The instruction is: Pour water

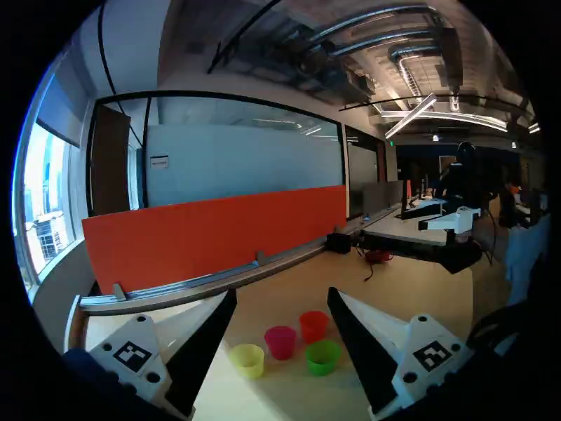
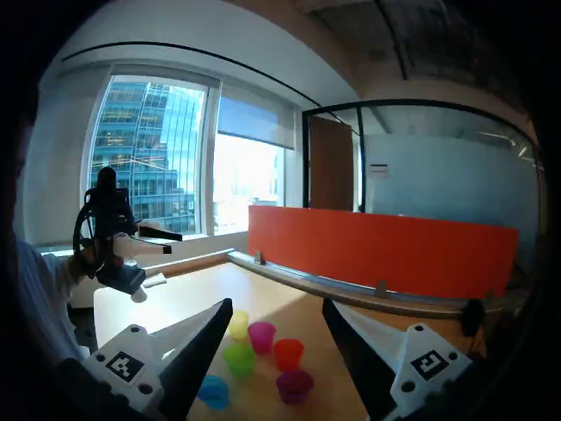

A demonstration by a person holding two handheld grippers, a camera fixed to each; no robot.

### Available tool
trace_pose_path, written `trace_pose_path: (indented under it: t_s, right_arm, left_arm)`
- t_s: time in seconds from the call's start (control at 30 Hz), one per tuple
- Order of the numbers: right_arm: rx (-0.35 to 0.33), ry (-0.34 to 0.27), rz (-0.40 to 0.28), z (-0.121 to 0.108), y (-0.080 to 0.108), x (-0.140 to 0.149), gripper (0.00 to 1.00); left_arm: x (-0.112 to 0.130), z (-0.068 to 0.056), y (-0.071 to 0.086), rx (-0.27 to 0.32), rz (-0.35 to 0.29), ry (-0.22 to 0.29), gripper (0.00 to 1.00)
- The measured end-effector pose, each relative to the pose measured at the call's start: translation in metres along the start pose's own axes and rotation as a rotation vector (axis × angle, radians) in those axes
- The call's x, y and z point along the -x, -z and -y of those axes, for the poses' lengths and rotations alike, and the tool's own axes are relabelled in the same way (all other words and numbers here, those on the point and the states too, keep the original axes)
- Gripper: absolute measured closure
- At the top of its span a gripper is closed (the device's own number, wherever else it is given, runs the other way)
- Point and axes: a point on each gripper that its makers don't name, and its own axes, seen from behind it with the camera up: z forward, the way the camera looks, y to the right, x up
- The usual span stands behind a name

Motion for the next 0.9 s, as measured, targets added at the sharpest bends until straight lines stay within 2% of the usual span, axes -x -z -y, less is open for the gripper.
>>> trace_pose_path:
  t_s: [0.37, 0.9]
  right_arm:
    - [-0.094, 0.05, 0.056, 0.021, -0.003, 0.019, 0.01]
    - [-0.187, 0.089, 0.16, 0.044, -0.008, 0.072, 0.01]
  left_arm:
    - [0.028, -0.006, -0.014, 0.048, 0.05, 0.002, 0.04]
    - [0.088, -0.018, -0.029, 0.084, 0.148, -0.022, 0.04]
